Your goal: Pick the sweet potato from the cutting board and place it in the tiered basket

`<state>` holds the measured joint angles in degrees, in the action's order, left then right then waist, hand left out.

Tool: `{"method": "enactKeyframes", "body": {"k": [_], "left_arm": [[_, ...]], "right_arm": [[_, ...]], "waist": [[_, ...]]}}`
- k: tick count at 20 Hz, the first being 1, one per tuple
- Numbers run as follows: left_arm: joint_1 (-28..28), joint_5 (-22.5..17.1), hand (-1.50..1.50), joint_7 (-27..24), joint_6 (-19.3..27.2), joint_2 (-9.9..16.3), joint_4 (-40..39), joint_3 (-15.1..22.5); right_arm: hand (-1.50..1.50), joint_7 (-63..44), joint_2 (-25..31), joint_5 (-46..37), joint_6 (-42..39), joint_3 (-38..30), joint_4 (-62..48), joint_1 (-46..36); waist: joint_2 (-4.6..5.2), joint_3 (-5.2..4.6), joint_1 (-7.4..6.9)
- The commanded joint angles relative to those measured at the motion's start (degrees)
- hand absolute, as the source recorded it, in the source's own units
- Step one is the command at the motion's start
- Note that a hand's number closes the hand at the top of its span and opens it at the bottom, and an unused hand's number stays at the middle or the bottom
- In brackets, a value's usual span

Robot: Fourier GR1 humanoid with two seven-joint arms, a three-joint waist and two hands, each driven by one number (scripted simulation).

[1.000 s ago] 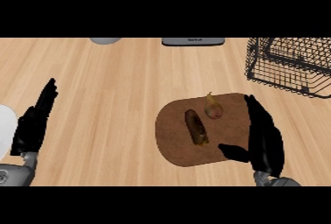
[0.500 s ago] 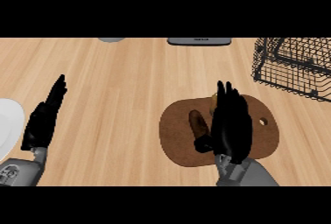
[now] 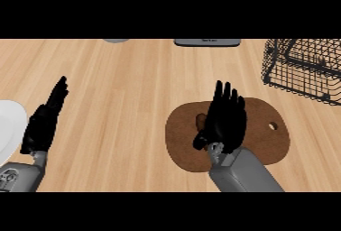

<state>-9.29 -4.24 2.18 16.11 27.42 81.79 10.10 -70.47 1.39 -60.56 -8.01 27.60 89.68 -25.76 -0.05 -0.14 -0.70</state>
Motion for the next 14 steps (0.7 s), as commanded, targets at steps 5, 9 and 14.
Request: {"method": "enactKeyframes", "body": {"k": [5,9,14], "left_arm": [[1.53,-1.18,0.0,-1.65,-2.12,0.34,-1.17,-1.93],[-0.63,0.73,0.0,0.03,-0.46,-1.27,-1.42,-1.05],[0.62,2.5,0.0,0.46,0.95,-2.82,-0.3,0.35]], "right_arm": [[-1.5,-14.73,-1.34,0.98,-8.95,-0.09,0.5,-1.28],[-1.5,-14.74,-1.34,-0.4,-6.38,3.44,-2.31,1.72],[-1.5,-14.74,-1.34,-4.03,-6.48,6.38,-3.82,2.72]], "waist": [[-0.32,0.02,0.58],[-0.1,0.06,0.75],[-0.27,0.04,0.44]]}}
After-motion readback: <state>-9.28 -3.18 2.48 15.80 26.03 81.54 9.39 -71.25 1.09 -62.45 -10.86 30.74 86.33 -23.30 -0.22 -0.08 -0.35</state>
